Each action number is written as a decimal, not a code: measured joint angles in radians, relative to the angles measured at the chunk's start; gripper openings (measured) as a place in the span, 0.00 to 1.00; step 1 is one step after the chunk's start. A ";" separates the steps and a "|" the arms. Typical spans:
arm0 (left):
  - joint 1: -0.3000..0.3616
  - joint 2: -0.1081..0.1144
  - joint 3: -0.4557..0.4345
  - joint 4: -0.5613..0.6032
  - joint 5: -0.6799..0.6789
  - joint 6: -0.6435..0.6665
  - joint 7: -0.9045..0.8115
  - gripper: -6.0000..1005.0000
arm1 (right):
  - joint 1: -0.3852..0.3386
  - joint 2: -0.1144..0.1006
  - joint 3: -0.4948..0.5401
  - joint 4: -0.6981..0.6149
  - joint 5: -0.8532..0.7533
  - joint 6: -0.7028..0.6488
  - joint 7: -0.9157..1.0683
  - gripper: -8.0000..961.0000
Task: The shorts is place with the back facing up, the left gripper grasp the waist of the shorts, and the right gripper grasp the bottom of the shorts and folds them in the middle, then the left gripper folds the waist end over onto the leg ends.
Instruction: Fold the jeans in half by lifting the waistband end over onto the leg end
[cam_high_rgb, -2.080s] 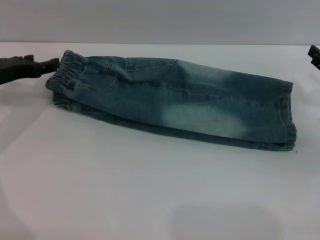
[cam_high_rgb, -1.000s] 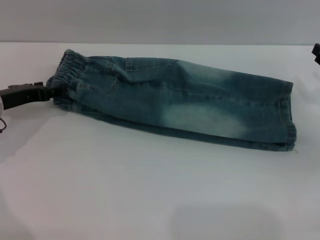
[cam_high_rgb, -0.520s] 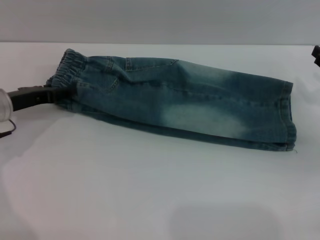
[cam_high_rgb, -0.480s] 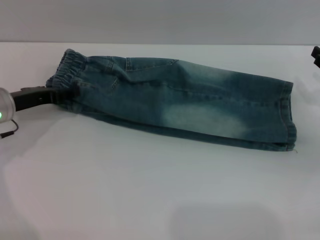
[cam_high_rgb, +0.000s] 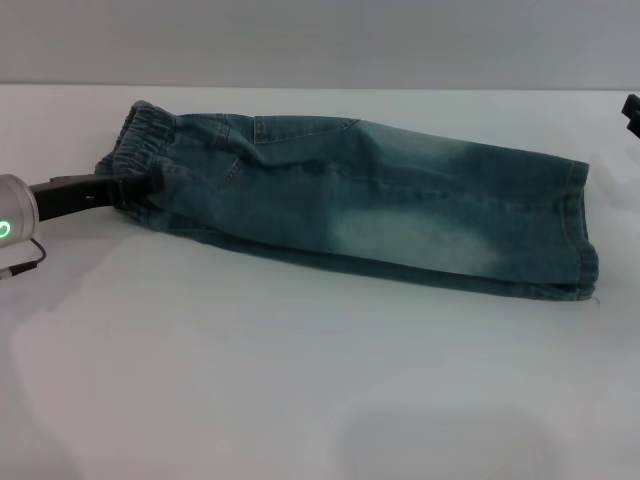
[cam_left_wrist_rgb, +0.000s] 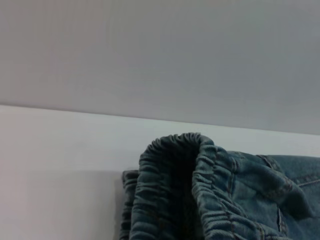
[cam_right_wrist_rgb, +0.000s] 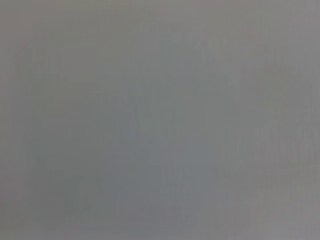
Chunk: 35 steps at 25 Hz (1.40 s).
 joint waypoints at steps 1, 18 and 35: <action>0.000 0.000 0.000 0.000 0.000 0.000 0.000 0.69 | 0.000 0.000 0.000 0.001 0.000 0.001 0.000 0.58; 0.010 -0.003 -0.009 0.009 -0.020 -0.006 0.009 0.46 | -0.005 0.001 0.002 0.008 0.017 0.011 -0.002 0.58; 0.011 -0.003 -0.002 0.009 -0.040 -0.008 0.022 0.31 | -0.003 0.000 0.001 0.024 0.023 0.011 -0.003 0.59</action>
